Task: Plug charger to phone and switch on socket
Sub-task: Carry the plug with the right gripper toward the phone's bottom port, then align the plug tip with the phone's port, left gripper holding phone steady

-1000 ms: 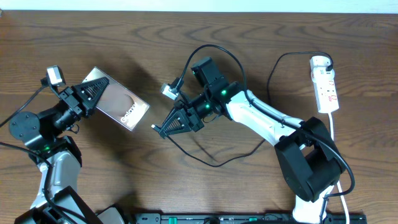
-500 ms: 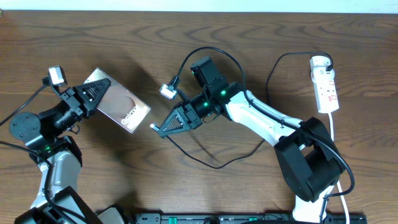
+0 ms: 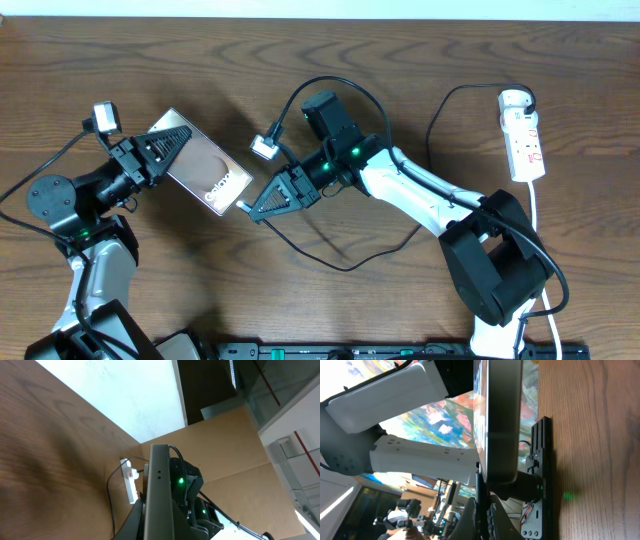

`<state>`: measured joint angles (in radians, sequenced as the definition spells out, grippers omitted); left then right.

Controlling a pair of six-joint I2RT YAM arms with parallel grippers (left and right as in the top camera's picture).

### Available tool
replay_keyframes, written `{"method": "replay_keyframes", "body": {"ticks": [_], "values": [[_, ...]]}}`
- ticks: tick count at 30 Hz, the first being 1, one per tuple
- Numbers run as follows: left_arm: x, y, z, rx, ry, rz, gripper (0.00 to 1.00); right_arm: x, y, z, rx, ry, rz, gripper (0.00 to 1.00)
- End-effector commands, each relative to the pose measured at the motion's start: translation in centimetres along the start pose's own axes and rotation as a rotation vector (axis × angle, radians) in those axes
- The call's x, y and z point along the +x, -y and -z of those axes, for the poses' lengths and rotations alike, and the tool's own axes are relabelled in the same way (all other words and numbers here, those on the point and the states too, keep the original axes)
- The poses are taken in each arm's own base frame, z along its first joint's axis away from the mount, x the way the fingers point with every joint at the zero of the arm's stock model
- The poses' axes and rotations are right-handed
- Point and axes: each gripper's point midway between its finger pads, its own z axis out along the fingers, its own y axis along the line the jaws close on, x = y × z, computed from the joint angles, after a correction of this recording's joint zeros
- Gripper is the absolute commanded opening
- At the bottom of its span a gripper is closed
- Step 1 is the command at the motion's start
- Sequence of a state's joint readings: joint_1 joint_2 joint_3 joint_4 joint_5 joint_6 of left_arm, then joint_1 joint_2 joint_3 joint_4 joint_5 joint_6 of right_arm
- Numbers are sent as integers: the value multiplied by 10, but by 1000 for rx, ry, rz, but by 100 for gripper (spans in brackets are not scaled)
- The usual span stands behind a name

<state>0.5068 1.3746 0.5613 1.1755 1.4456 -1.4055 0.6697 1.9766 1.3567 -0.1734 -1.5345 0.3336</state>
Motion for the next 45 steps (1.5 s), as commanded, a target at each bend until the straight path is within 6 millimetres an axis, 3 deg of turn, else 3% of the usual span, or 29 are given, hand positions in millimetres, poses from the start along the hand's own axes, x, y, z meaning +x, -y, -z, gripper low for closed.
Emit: {"method": "replay_keyframes", "body": {"ticks": [1,16,23,33,40,45], "values": [[-2,8,-1,8,-5,-42,7,0,-6,-2,-28,-14,2,1],[-3,8,-1,7,4,-41,7,-4,-5,5,-21,2,20,1],[-17,7,0,2,84,-14,7,-9,-1,18,1,34,-26,1],[-43,5,4,-9,237,-14,7,-19,0,21,27,53,-25,1],[-45,5,4,-10,247,-14,7,-31,-6,22,26,62,-9,1],[-44,5,4,-8,247,-2,7,-38,1,27,70,105,-68,1]]}}
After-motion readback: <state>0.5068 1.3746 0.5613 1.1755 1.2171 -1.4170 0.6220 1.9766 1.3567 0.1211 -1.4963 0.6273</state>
